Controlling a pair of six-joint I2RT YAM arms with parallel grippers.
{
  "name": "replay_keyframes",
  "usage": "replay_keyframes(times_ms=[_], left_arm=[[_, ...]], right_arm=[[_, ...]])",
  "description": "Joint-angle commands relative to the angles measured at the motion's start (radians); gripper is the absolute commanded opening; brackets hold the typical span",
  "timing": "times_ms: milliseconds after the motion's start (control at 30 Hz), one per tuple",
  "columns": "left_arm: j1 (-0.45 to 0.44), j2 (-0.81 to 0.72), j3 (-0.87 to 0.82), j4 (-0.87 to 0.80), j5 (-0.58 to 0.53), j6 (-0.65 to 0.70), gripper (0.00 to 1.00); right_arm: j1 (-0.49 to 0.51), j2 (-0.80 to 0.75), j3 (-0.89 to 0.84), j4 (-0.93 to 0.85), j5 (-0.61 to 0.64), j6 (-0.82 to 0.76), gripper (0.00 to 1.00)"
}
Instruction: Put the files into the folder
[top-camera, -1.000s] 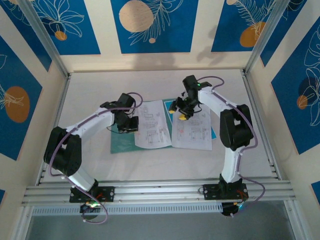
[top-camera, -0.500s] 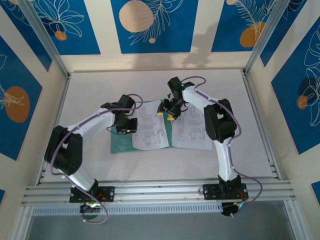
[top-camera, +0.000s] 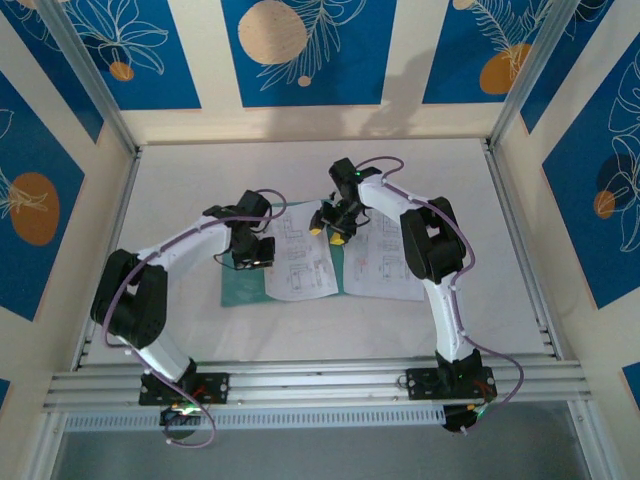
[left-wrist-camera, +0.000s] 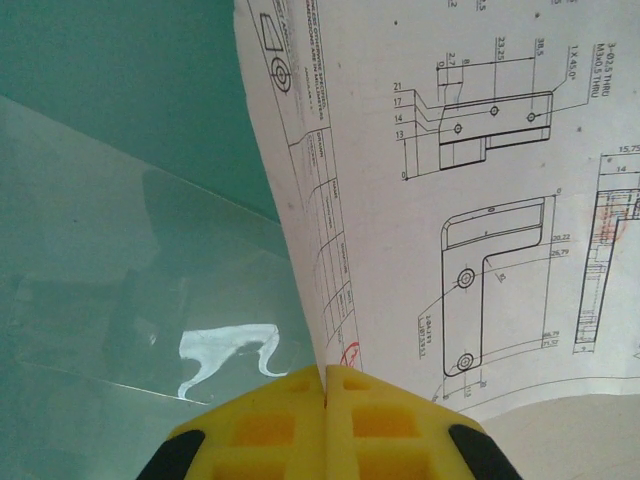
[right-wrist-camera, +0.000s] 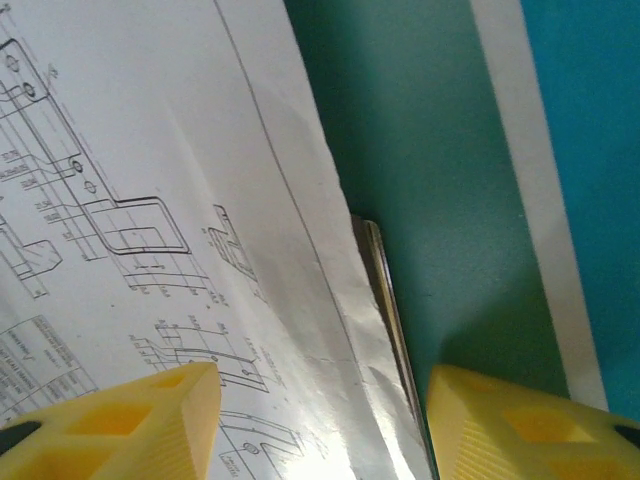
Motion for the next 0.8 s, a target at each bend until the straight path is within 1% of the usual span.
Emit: replay_keyframes(times_ms=[0,400,600,767], left_arm=[[0.011,0.014,-0.013,-0.013,-0.008,0.016,0.00],[0.011,0.018,-0.034,0.003,-0.014,-0.014,0.00],[0.011,0.020,-0.046,0.001,-0.037,-0.034,0.00],[0.011,0.028,-0.048,0.004,-0.041,-0.045,0.00]], right_arm=[[0.008,-0.004,-0.016,-0.002,-0.072,-0.017,0.58],[-0.007,-0.107,-0.127,0.077,-0.198,0.007,0.57],[-0.006,-0.167,-0.208,0.116,-0.244,0.022,0.57],[-0.004,-0.206,-0.274,0.151,-0.254,0.040,0.57]])
